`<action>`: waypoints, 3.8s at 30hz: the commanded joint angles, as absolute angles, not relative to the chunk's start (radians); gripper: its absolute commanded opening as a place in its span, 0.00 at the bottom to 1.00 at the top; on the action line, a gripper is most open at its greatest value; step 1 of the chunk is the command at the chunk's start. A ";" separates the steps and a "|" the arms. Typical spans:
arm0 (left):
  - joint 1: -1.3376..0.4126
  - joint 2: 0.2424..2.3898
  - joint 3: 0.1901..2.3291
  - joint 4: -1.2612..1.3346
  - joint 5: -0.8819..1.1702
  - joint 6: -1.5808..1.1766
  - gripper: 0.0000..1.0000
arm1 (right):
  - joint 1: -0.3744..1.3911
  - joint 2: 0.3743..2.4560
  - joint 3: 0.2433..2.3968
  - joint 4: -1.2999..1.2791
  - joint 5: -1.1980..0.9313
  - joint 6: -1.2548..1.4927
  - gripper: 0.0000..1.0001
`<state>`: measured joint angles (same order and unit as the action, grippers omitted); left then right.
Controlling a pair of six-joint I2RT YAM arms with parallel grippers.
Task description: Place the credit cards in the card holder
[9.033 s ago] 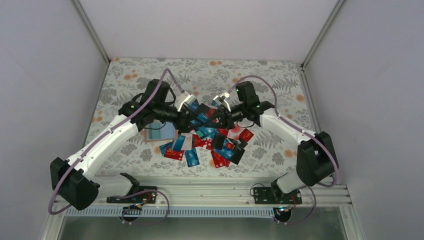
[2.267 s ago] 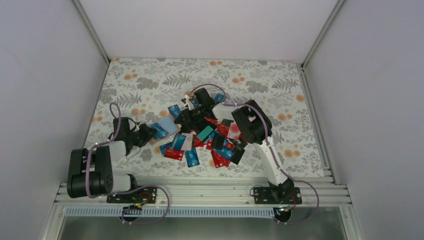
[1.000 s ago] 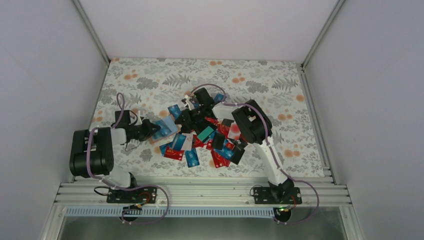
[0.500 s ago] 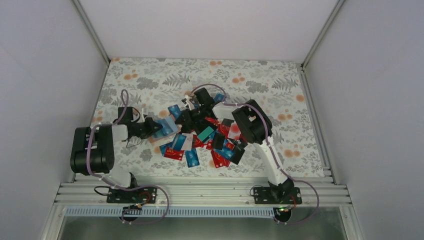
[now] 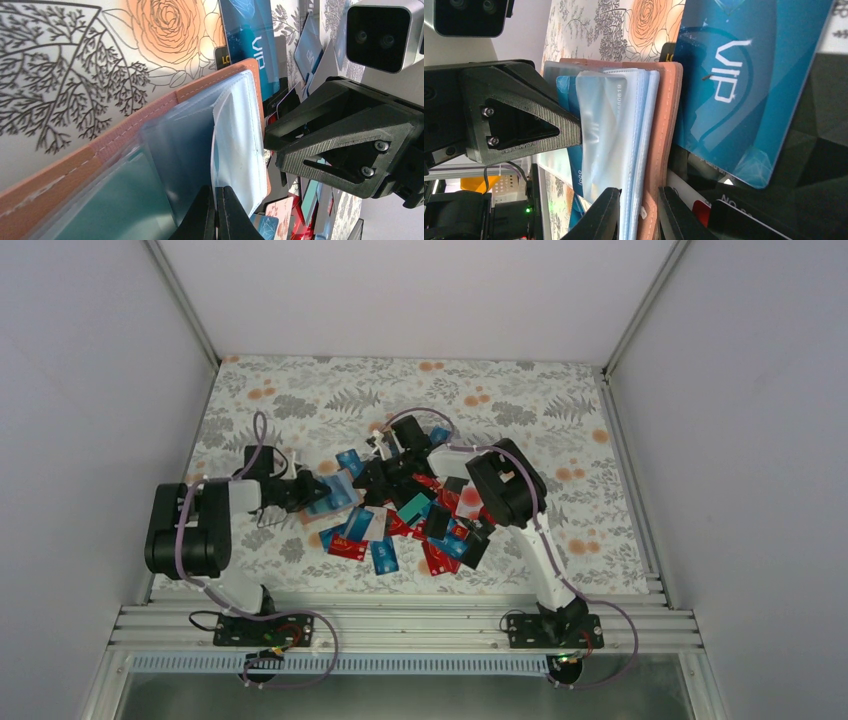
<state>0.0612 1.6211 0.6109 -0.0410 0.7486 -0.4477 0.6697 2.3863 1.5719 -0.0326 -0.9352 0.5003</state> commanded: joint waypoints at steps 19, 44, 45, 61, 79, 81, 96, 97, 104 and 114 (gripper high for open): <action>-0.060 1.695 0.733 -0.187 0.599 -0.422 0.25 | 0.674 2.347 1.475 -0.038 -0.952 0.495 0.21; -0.199 1.659 0.921 -0.516 0.291 -0.429 0.85 | 0.681 2.225 1.427 -0.035 -0.933 0.521 0.21; -0.199 1.657 0.925 -0.519 0.292 -0.427 0.89 | 0.681 2.219 1.429 -0.039 -0.931 0.517 0.21; -0.204 1.524 0.917 -0.565 0.232 -0.410 0.87 | 0.682 2.206 1.493 -0.107 -0.934 0.475 0.24; -0.203 1.579 0.833 -0.482 0.179 -0.422 0.10 | 0.698 2.286 1.605 -0.144 -0.955 0.486 0.24; -0.203 1.583 0.830 -0.484 0.167 -0.425 0.07 | 0.699 2.293 1.611 -0.146 -0.957 0.487 0.25; -0.203 1.594 0.804 -0.487 0.119 -0.429 0.02 | 0.719 2.337 1.640 -0.153 -0.960 0.491 0.27; -0.204 1.596 0.802 -0.486 0.113 -0.429 0.02 | 0.721 2.340 1.644 -0.155 -0.960 0.491 0.27; -0.204 1.611 0.774 -0.455 0.127 -0.431 0.02 | 0.736 2.364 1.659 -0.159 -0.957 0.494 0.30; -0.204 1.634 0.753 -0.433 0.129 -0.442 0.02 | 0.749 2.381 1.665 -0.178 -0.927 0.488 0.39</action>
